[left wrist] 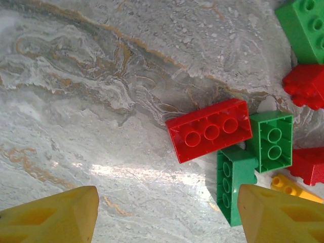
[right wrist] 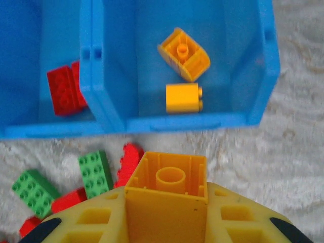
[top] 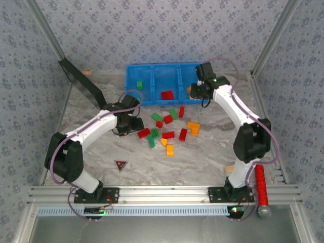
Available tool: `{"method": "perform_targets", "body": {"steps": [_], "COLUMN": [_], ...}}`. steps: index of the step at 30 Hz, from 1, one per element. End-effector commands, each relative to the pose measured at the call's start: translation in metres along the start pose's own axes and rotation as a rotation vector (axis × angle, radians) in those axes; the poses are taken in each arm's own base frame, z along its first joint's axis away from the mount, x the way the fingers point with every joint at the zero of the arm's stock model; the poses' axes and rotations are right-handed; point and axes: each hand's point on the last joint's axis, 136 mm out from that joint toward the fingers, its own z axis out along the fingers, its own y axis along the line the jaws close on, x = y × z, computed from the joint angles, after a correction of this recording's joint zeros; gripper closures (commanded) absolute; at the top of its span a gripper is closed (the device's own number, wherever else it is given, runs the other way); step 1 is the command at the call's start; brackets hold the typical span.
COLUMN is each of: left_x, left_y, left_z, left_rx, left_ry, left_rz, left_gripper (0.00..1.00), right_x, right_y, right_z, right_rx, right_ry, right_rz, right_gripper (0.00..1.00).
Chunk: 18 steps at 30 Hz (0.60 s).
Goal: Sort the legos into containers by color
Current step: Place the lego in the container.
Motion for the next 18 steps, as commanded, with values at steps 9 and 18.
{"method": "perform_targets", "body": {"steps": [9, 18], "left_x": [-0.003, -0.004], "left_y": [-0.017, -0.034], "left_z": [0.019, 0.042], "left_rx": [0.054, 0.036], "left_ry": [-0.010, 0.058], "left_rz": [-0.167, -0.147], "left_gripper": [0.26, 0.25], "right_x": [-0.039, -0.040], "right_y": [0.000, -0.004], "right_z": [0.082, 0.125], "right_rx": [0.021, 0.026], "right_ry": [-0.004, 0.038], "right_rz": [-0.081, -0.098], "right_gripper": [0.70, 0.68]}}
